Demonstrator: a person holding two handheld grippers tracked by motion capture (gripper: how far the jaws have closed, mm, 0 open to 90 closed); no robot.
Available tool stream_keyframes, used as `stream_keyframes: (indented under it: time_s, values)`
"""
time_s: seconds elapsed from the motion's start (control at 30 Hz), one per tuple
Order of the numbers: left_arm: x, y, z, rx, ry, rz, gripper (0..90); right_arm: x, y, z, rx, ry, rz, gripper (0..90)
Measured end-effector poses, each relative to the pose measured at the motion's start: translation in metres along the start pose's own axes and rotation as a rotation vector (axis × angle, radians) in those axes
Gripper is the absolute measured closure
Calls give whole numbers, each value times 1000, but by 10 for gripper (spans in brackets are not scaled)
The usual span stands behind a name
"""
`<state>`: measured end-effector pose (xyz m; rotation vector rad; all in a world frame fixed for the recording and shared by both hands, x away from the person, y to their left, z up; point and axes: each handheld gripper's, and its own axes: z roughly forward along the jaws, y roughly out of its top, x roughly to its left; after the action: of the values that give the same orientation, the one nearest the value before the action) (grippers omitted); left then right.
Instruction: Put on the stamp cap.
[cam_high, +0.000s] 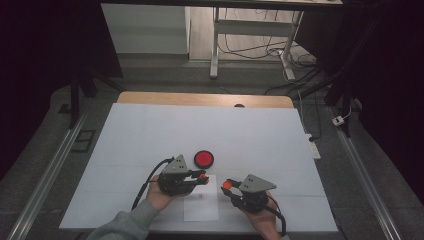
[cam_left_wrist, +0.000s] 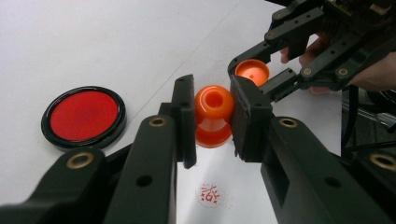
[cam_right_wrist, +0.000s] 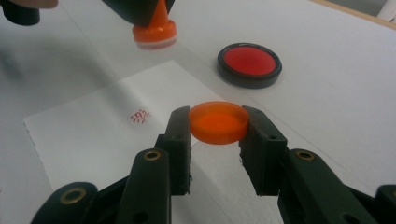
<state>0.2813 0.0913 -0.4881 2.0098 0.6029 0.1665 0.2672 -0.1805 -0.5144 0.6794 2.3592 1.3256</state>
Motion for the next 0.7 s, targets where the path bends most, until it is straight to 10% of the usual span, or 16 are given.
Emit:
stream_keyframes:
  time_s: [0.7]
  values:
    - [1, 1, -3, -22, -2, -16, 723, 9, 9, 10, -11, 32, -1, 644]
